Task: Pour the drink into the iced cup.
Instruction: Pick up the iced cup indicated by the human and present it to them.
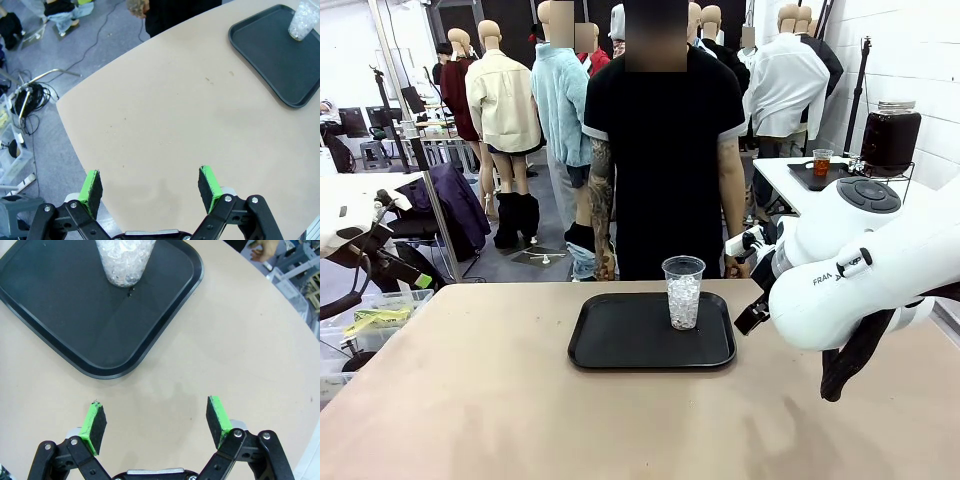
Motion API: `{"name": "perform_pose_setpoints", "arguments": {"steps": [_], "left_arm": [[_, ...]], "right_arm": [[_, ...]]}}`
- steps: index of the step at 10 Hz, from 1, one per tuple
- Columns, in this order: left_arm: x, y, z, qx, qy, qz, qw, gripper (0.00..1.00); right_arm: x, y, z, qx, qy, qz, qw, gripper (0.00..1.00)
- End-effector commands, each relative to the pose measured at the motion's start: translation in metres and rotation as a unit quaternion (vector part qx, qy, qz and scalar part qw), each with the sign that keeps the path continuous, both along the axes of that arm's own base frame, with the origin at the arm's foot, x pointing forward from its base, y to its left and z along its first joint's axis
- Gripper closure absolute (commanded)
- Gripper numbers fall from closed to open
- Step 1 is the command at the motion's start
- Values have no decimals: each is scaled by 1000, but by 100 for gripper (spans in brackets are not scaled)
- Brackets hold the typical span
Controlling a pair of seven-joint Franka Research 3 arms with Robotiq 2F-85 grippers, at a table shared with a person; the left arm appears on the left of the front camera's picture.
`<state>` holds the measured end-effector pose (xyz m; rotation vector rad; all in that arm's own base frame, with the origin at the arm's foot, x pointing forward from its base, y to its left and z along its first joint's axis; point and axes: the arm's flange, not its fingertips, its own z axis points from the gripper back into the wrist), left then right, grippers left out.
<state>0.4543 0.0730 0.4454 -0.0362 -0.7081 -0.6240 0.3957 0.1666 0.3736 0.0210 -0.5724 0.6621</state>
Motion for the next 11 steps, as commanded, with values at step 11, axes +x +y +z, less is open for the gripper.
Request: {"name": "perform_pose_setpoints", "arguments": {"steps": [11], "left_arm": [[-1,2,1,2,0,1,1000,0]], "right_arm": [[-1,1,0,0,0,0,1000,0]]}}
